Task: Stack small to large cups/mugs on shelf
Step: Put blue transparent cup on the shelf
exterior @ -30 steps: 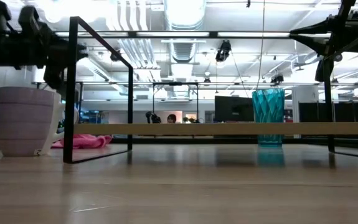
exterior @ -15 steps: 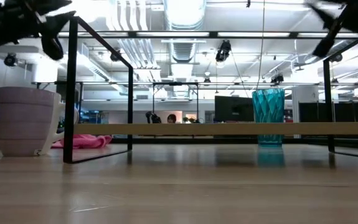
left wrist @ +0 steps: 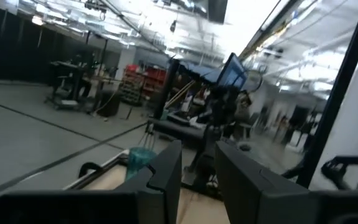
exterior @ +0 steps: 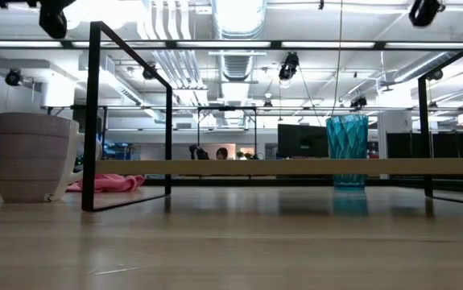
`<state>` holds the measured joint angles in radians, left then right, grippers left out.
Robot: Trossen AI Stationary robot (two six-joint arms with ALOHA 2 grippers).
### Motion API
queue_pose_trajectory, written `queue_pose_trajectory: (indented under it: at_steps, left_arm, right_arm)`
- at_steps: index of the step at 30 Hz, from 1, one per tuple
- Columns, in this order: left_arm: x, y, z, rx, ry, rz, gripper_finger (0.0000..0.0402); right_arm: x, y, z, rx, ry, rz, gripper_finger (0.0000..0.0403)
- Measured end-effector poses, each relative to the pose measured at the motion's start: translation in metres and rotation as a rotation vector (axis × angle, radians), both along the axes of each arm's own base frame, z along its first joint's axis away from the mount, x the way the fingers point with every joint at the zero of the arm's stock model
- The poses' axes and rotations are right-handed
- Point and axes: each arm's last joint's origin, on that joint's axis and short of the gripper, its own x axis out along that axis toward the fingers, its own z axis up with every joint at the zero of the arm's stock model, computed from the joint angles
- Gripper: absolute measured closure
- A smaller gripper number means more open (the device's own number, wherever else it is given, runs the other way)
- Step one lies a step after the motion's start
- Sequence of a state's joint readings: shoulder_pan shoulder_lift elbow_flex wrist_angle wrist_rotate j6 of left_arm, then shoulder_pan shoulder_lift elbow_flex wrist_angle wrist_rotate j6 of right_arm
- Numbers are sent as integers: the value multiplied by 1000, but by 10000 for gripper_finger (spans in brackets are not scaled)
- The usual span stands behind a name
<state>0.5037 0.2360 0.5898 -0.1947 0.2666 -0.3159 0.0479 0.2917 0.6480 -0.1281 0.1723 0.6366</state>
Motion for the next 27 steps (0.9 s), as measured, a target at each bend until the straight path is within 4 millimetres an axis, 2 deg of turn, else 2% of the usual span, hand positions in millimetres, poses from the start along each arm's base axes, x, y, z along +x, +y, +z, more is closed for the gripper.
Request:
queue_pose_trajectory:
  at_steps: [5, 9, 13, 16, 22, 27]
  left_arm:
    - [6, 4, 21, 24, 178, 16, 320]
    - [15, 8, 35, 31, 228, 15, 320]
    - [16, 9, 52, 47, 201, 22, 320]
    - [16, 10, 59, 50, 192, 35, 320]
    - [17, 11, 60, 20, 186, 40, 320]
    - [18, 11, 58, 14, 195, 39, 320]
  right_arm:
    - [6, 2, 51, -123, 67, 25, 374]
    - [15, 2, 78, -240, 227, 24, 374]
    - [26, 3, 92, -335, 411, 37, 374]
    - [36, 3, 103, -362, 479, 43, 374]
    - [58, 4, 124, -329, 494, 46, 374]
    - [69, 5, 128, -323, 618, 65, 374]
